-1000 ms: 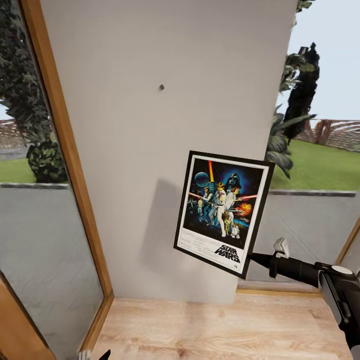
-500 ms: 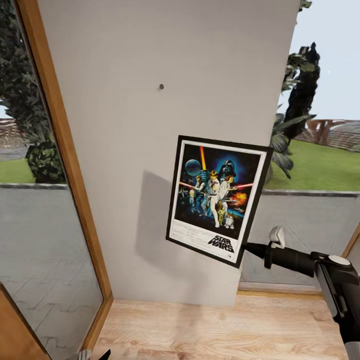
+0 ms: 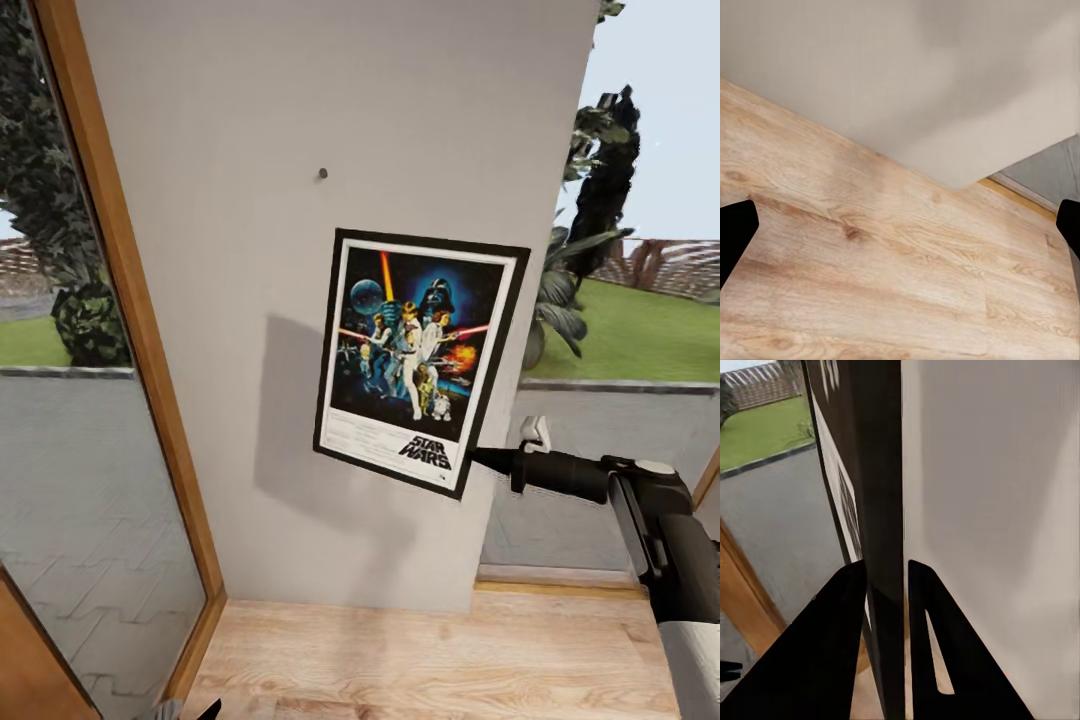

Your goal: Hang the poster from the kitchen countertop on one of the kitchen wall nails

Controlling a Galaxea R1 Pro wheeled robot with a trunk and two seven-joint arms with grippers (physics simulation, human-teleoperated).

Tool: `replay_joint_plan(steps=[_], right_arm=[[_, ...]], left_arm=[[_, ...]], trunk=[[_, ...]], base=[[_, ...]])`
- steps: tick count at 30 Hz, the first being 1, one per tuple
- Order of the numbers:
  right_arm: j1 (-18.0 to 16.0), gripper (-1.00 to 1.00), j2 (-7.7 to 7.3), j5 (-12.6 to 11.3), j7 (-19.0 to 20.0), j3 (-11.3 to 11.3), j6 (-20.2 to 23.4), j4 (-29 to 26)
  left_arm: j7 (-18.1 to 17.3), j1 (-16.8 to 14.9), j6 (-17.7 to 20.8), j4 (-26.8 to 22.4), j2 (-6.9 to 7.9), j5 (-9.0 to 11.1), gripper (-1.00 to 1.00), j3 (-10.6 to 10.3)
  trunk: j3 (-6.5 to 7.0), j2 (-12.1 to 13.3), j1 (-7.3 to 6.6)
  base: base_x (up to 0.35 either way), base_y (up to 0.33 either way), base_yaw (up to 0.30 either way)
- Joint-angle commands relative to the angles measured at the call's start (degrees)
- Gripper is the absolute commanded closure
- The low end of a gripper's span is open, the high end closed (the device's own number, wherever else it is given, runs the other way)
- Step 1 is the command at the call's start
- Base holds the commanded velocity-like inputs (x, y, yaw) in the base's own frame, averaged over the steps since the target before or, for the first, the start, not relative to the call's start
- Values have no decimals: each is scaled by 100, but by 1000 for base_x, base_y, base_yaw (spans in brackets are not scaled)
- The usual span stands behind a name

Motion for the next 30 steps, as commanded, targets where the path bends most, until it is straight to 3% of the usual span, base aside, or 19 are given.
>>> replay_joint_plan(steps=[1, 5, 9, 10, 11, 13, 14, 16, 18, 25, 30], right_arm=[[-145, 100, 0, -16, 27, 94, 186, -1], [-649, 100, 1, -14, 26, 461, 419, -3], [-1246, 100, 65, 4, 20, 663, 988, -1], [-1751, 100, 290, 40, 13, 1045, 1269, 9], [-1918, 100, 367, 49, 11, 1165, 1323, 29], [-2142, 100, 473, 56, 9, 1274, 1375, 77], [-2588, 100, 721, 74, -8, 1363, 1670, 289], [-2775, 100, 853, 102, -111, 1399, 1802, 408], [-3385, 100, 1166, 130, -490, 1593, 1949, 1026], [-3718, 100, 1209, 135, -540, 1644, 1965, 1528], [-3856, 100, 1227, 152, -551, 1980, 1966, 1707]], left_arm=[[-8, -2, -33, 5, 1, 35, -100, -48], [-8, -2, -33, 5, -3, 35, -100, -54], [-10, -2, -33, 5, -7, 35, -100, -56], [-9, -2, -33, 5, -8, 35, -100, -57], [-9, -2, -33, 5, -8, 35, -100, -57], [-8, -2, -33, 5, -8, 35, -100, -57], [-12, -2, -33, 5, -8, 35, -100, -54], [-11, -2, -33, 5, -8, 35, -100, -51], [-10, -2, -33, 5, -8, 35, -100, -51], [-9, -2, -33, 5, -8, 35, -100, -48], [-8, -2, -33, 5, -8, 35, -100, -48]], trunk=[[-3, -4, 2], [-3, -4, 2], [-3, -4, 2], [-3, -4, 2], [-3, -4, 2], [-3, -4, 2], [-3, -4, 2], [-3, -4, 2], [-3, -4, 2], [-3, -4, 2], [-3, -4, 2]], base=[[0, 0, 0], [0, 0, 0], [0, 0, 0], [0, 0, 0], [0, 0, 0], [0, 0, 0], [0, 0, 0], [0, 0, 0], [0, 0, 0], [0, 0, 0], [0, 0, 0]])
